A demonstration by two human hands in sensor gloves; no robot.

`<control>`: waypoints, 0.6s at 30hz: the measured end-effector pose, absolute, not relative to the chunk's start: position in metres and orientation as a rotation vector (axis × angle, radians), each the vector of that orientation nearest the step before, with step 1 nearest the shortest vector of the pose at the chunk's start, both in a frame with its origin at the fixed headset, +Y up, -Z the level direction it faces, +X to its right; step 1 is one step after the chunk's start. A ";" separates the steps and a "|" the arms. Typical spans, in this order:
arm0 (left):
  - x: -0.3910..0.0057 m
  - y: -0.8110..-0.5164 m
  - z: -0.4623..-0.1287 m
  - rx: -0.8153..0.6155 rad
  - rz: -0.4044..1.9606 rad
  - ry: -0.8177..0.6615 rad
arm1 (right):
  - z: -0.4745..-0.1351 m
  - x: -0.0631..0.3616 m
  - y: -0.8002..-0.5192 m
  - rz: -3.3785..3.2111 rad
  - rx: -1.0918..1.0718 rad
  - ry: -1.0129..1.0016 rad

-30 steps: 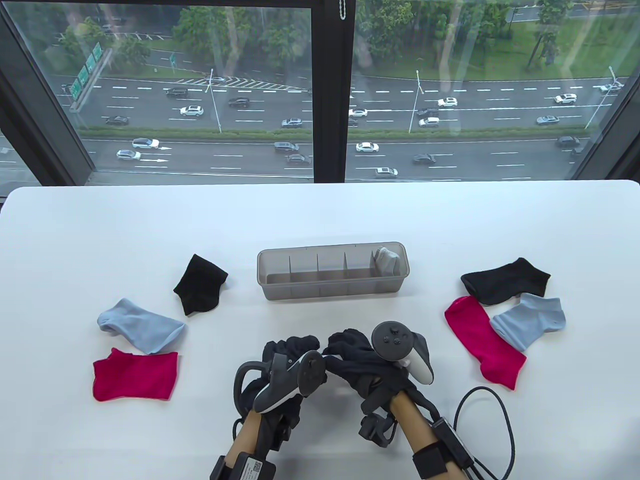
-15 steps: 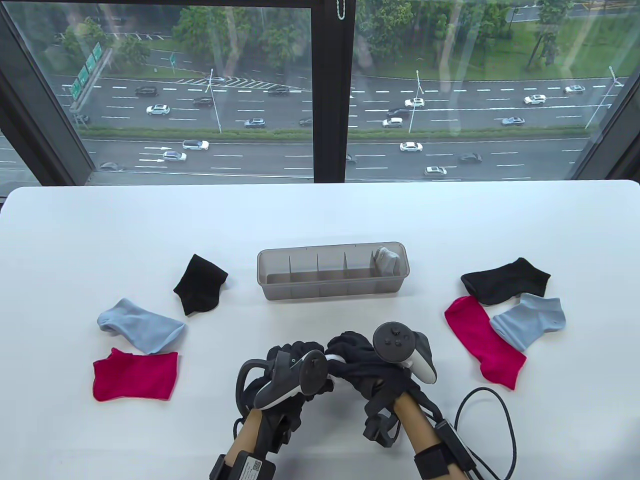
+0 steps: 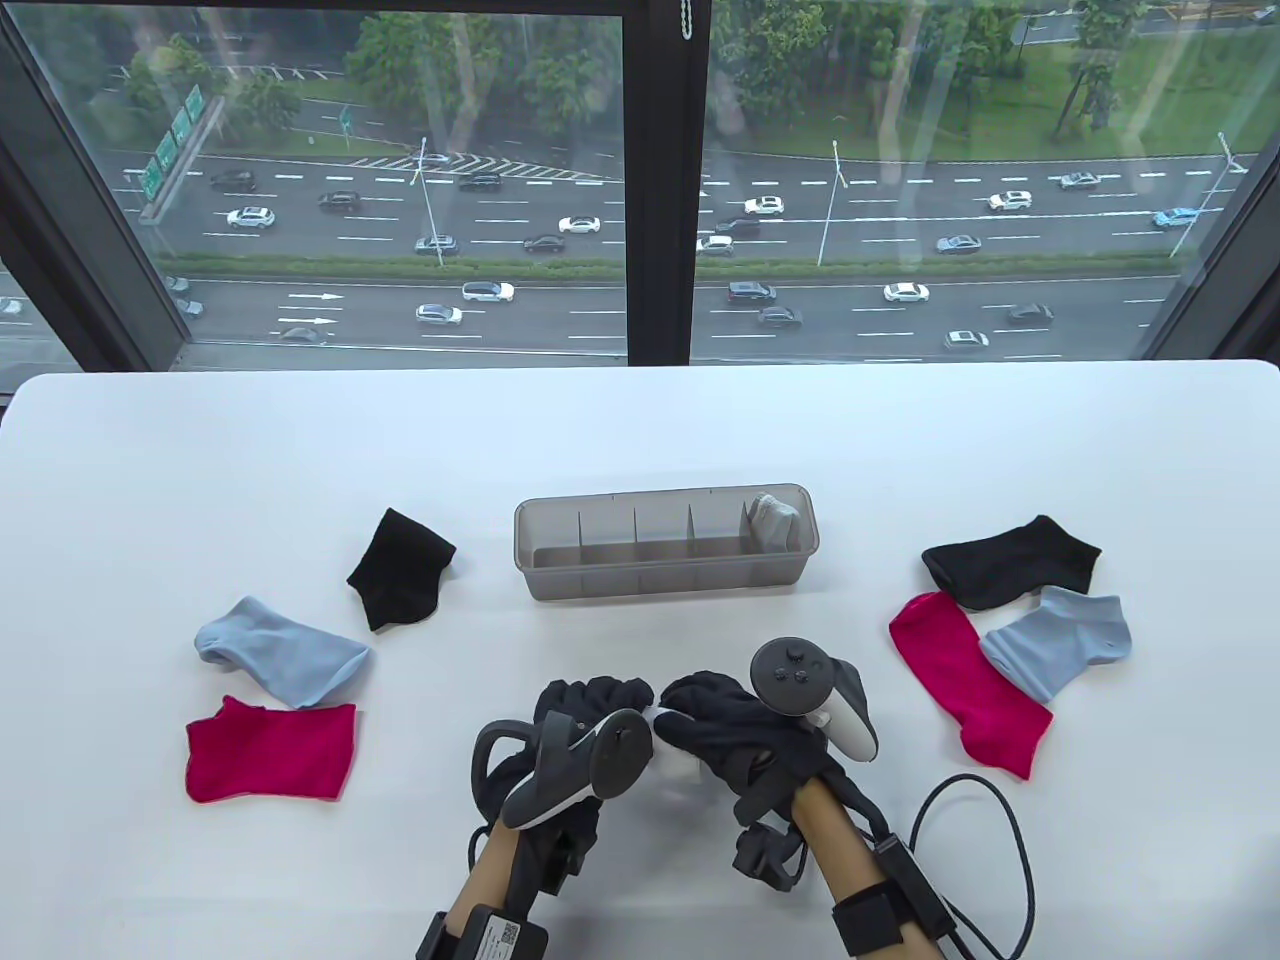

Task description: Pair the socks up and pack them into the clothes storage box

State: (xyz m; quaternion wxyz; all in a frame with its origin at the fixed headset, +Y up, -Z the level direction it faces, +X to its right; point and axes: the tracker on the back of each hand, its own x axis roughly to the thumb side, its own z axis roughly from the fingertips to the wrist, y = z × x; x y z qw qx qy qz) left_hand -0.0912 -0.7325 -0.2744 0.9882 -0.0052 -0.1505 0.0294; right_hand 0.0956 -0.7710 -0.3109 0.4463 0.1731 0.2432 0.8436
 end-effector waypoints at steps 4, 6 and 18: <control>-0.094 -0.734 -0.278 -0.123 0.081 -0.318 | -0.310 0.092 -0.762 2.222 0.536 0.616; -0.097 -0.735 -0.279 -0.156 0.129 -0.333 | -0.309 0.093 -0.759 2.290 0.521 0.407; -0.091 -0.735 -0.274 0.009 0.015 -0.231 | -0.307 0.089 -0.760 2.079 0.481 0.493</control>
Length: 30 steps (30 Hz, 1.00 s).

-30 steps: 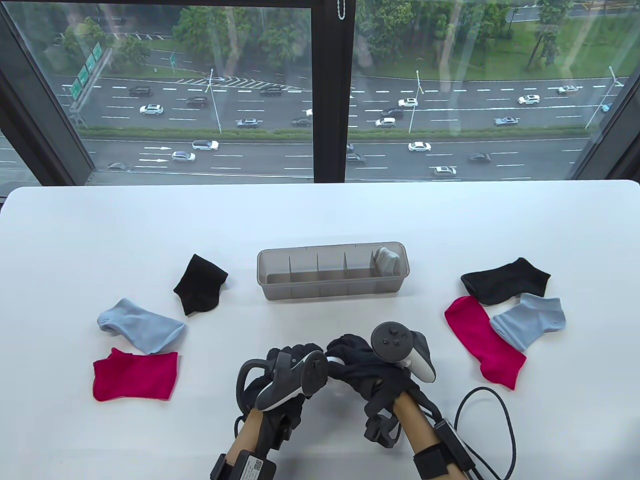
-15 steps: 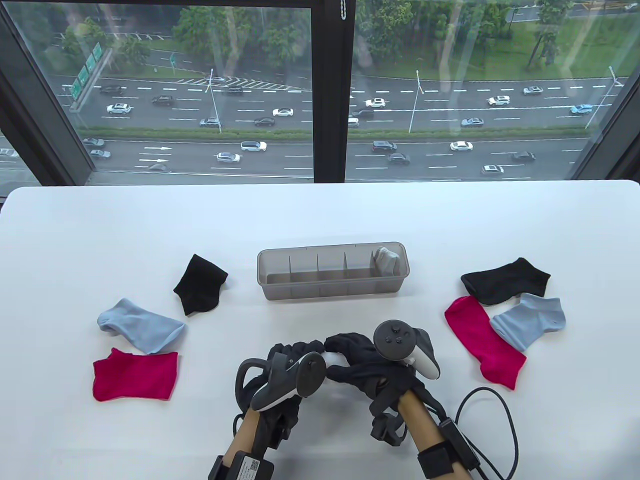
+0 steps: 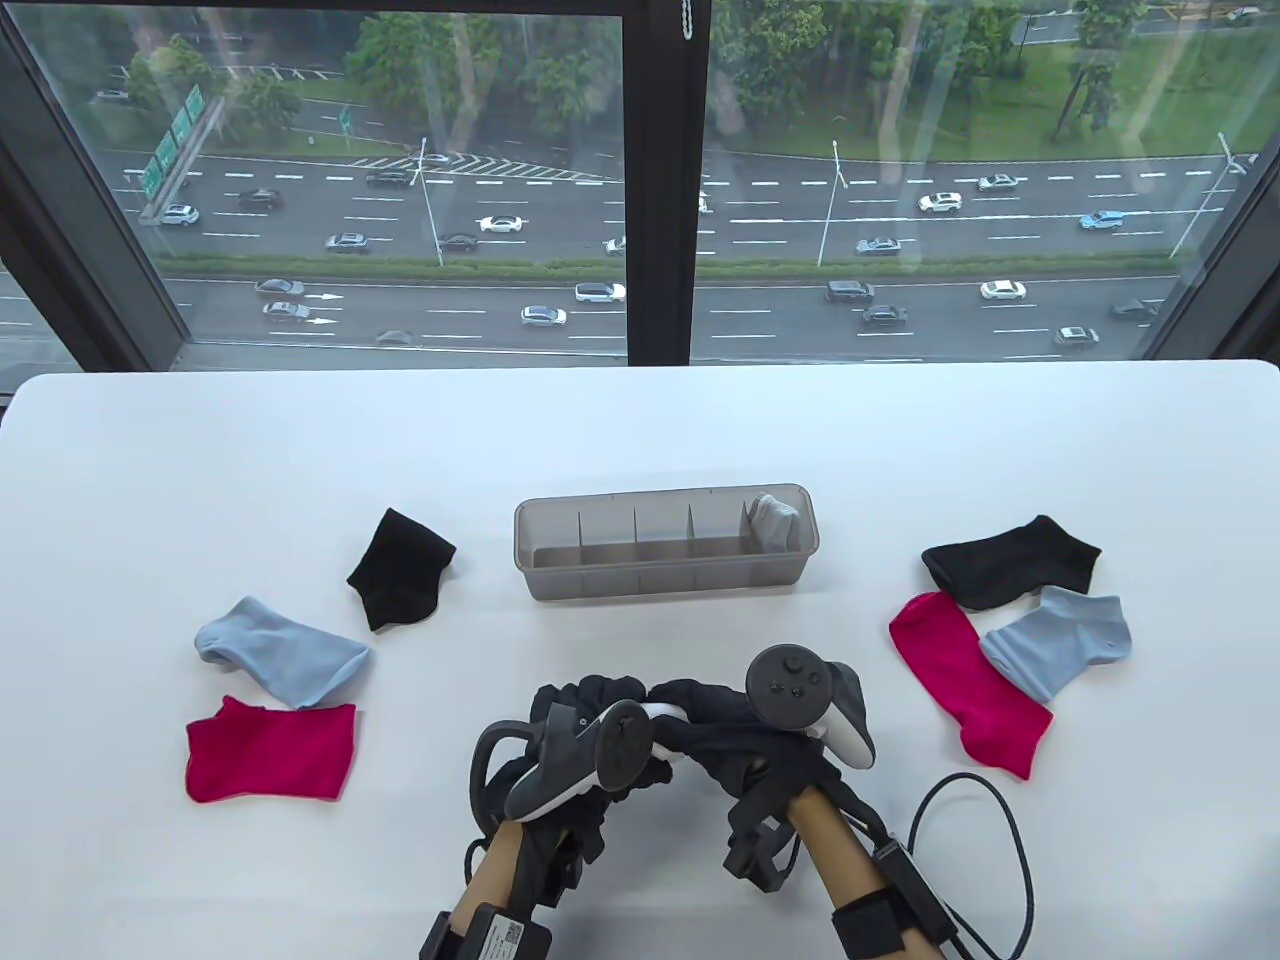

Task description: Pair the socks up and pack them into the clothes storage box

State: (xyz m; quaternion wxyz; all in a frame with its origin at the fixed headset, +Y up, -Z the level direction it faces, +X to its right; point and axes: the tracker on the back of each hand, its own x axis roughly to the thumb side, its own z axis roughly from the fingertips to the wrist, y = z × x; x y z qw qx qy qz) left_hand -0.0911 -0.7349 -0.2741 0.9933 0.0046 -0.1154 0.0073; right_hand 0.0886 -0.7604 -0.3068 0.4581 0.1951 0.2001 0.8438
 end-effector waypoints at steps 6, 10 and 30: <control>-0.096 -0.736 -0.277 -0.068 0.099 -0.270 | -0.306 0.090 -0.756 1.972 0.546 0.547; -0.093 -0.733 -0.273 0.028 0.026 -0.239 | -0.308 0.092 -0.757 2.036 0.459 0.480; -0.090 -0.722 -0.266 0.136 0.137 -0.319 | -0.313 0.108 -0.760 2.144 0.329 0.280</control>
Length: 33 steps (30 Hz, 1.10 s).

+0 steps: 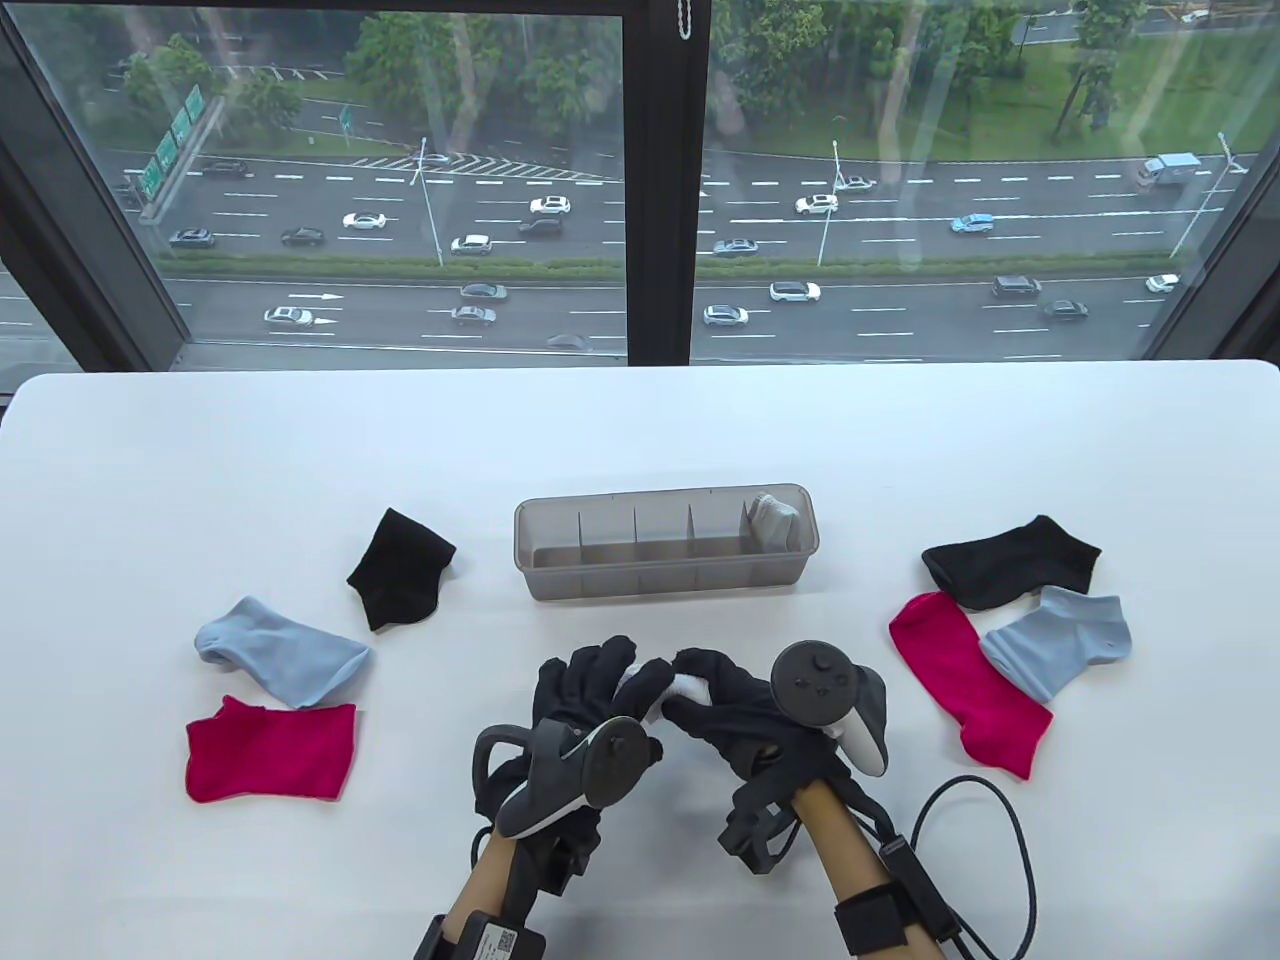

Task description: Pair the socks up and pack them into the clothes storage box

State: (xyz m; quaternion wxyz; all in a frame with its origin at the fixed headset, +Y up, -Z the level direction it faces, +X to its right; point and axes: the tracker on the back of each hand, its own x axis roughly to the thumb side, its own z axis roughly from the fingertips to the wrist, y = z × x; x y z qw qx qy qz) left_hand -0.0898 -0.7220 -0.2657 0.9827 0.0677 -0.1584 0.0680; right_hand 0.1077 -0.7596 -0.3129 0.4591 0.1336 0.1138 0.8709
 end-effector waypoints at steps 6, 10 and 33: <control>-0.085 -0.723 -0.264 0.231 0.085 -0.290 | -0.313 0.102 -0.762 2.065 0.360 0.306; -0.085 -0.725 -0.266 0.269 0.078 -0.261 | -0.315 0.098 -0.765 2.060 0.359 0.319; -0.131 -0.741 -0.291 -0.202 0.615 -0.201 | -0.311 0.106 -0.749 2.091 0.534 0.313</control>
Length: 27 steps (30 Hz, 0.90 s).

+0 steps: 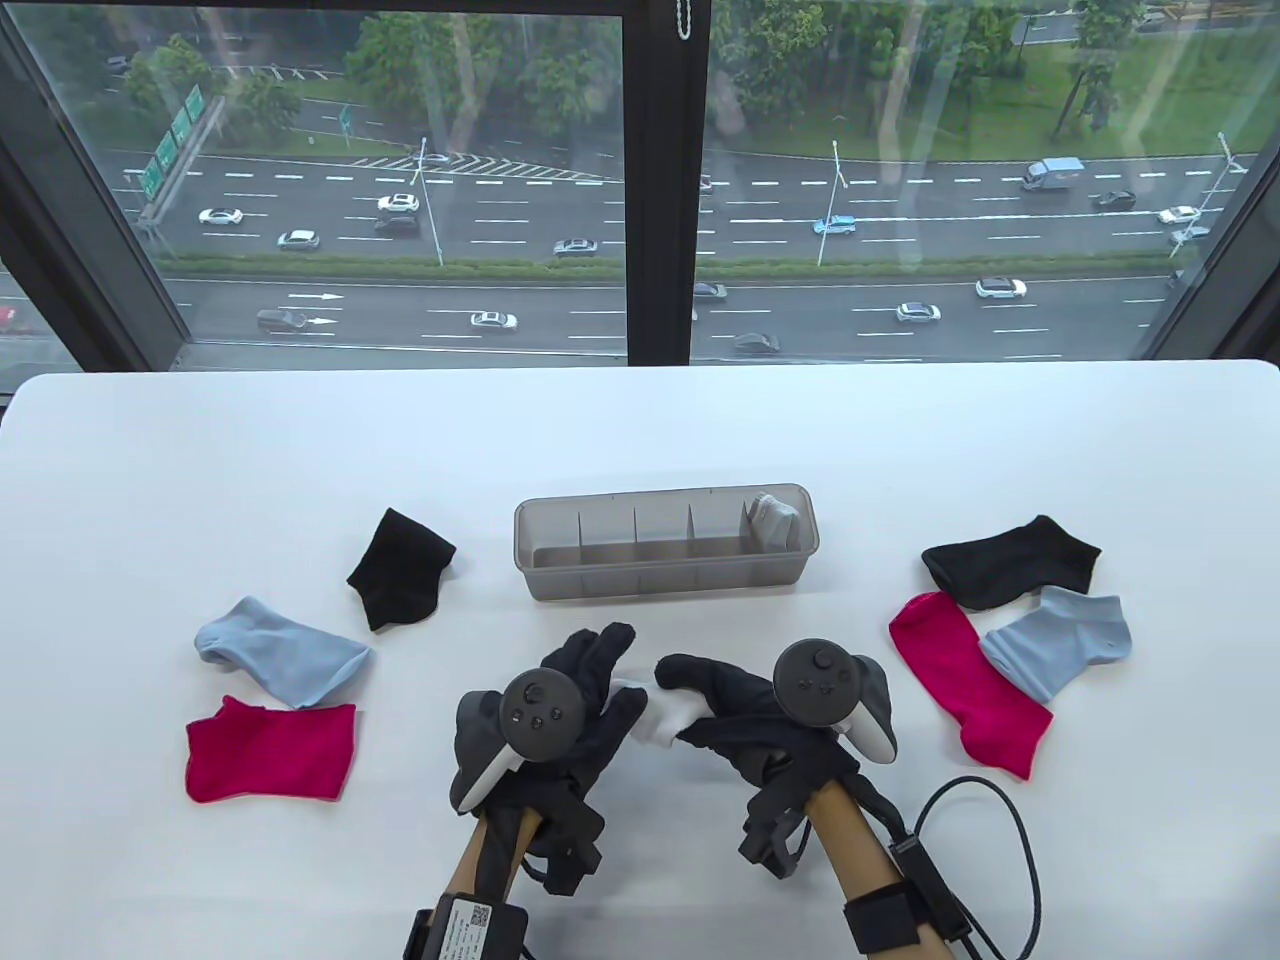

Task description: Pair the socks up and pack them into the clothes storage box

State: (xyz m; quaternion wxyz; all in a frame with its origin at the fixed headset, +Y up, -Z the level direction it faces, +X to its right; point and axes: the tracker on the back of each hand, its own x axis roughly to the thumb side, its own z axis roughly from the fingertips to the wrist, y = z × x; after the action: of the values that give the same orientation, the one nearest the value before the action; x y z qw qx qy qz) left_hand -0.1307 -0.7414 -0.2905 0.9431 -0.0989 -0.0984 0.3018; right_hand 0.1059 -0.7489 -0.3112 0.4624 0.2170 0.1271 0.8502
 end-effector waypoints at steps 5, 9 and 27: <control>-0.132 -0.748 -0.292 -0.275 0.843 -0.183 | -0.309 0.099 -0.751 2.217 0.523 0.266; -0.118 -0.735 -0.286 -0.086 0.496 -0.216 | -0.303 0.089 -0.744 2.543 0.574 0.126; -0.098 -0.723 -0.268 0.127 0.377 -0.268 | -0.307 0.100 -0.750 2.327 0.426 0.160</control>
State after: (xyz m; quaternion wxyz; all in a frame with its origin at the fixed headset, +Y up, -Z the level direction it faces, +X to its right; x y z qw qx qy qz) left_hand -0.0984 -0.7227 -0.2675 0.9713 0.0631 -0.1328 0.1868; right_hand 0.0997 -0.7499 -0.3074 0.3759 0.1667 0.0626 0.9094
